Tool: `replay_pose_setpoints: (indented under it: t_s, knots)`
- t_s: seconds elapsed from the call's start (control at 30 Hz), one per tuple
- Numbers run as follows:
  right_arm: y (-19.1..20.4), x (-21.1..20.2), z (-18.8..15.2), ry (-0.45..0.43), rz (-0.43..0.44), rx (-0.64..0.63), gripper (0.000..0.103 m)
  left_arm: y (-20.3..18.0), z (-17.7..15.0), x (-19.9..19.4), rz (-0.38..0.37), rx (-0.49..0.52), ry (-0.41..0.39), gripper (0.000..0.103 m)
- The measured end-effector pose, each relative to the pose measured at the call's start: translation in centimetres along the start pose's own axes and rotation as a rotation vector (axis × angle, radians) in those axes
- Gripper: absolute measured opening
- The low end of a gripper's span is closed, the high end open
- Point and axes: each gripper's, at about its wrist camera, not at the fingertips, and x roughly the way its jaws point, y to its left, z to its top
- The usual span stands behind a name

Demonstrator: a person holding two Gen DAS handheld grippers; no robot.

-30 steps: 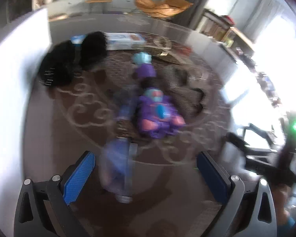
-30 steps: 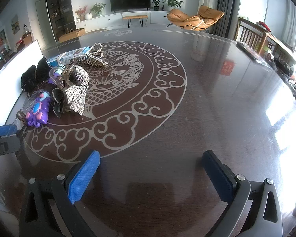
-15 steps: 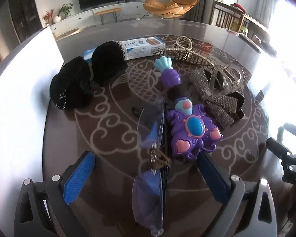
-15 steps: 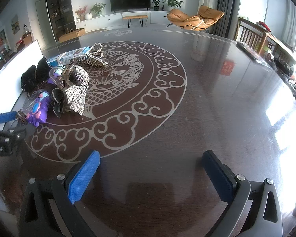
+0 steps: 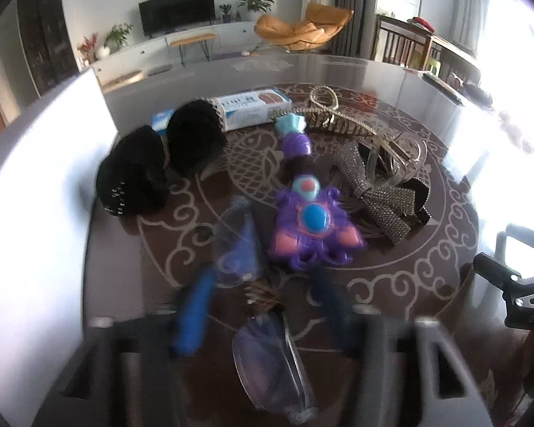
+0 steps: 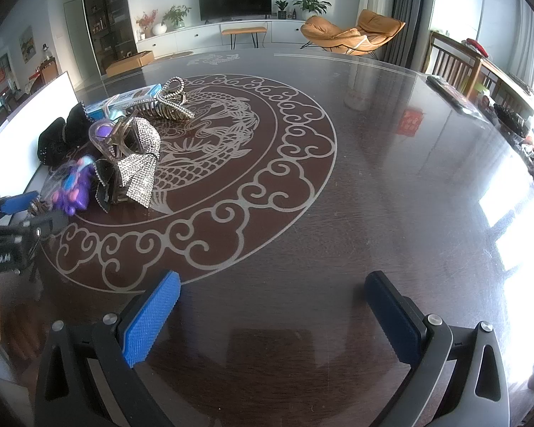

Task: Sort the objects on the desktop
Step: 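Close the left tool on the clear glasses and lift them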

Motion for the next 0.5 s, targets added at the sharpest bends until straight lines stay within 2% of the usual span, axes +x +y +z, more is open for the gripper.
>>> replay_pose_setpoints:
  t_s: [0.07, 0.2, 0.33, 0.5]
  knots:
    - [0.0, 0.0, 0.0, 0.000, 0.000, 0.000, 0.103, 0.3, -0.2, -0.3, 0.004, -0.021, -0.004, 0.026]
    - [0.0, 0.0, 0.0, 0.000, 0.000, 0.000, 0.103, 1.1, -2.0, -1.7, 0.015, -0.082, -0.027, 0.026]
    - [0.0, 0.0, 0.0, 0.000, 0.000, 0.000, 0.103, 0.4, -4.1, -2.7, 0.040, -0.079, -0.059, 0.026]
    - [0.0, 0.0, 0.0, 0.000, -0.001, 0.000, 0.103, 1.3, -4.6, -2.8, 0.020, -0.111, -0.063, 0.026]
